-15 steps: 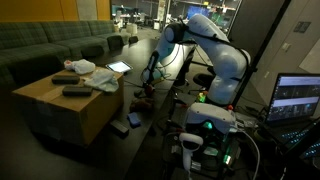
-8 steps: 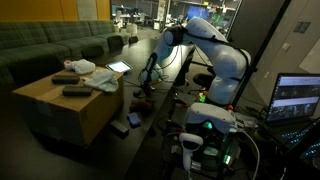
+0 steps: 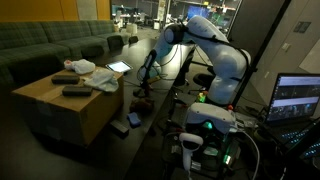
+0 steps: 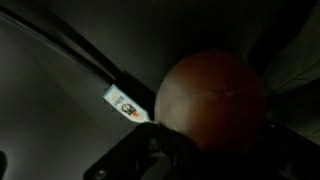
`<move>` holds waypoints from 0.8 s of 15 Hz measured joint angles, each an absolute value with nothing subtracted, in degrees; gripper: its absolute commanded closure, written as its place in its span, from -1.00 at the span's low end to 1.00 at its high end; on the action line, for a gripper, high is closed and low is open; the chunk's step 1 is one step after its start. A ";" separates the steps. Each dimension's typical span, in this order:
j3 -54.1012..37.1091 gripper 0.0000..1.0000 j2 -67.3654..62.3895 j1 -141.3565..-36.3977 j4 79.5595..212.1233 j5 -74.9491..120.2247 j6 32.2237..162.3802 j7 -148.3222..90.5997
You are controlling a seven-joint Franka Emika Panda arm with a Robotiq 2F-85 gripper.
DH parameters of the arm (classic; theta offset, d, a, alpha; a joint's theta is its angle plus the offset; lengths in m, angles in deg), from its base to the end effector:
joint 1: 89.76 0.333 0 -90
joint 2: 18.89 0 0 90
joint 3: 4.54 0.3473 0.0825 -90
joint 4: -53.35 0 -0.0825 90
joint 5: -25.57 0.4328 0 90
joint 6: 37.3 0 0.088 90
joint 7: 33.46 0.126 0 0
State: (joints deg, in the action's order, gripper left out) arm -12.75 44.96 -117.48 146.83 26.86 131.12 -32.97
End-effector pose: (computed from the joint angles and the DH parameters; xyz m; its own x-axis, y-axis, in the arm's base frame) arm 0.5736 -0.4101 -0.0560 0.8342 -0.5145 0.1985 -0.5414 -0.8325 0.1178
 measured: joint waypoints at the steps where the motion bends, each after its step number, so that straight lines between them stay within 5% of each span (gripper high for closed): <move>1: -13.05 0.74 44.00 -117.09 147.21 26.86 130.61 -32.97; 12: -18.27 0.75 20.23 -105.57 165.56 26.27 127.09 -32.97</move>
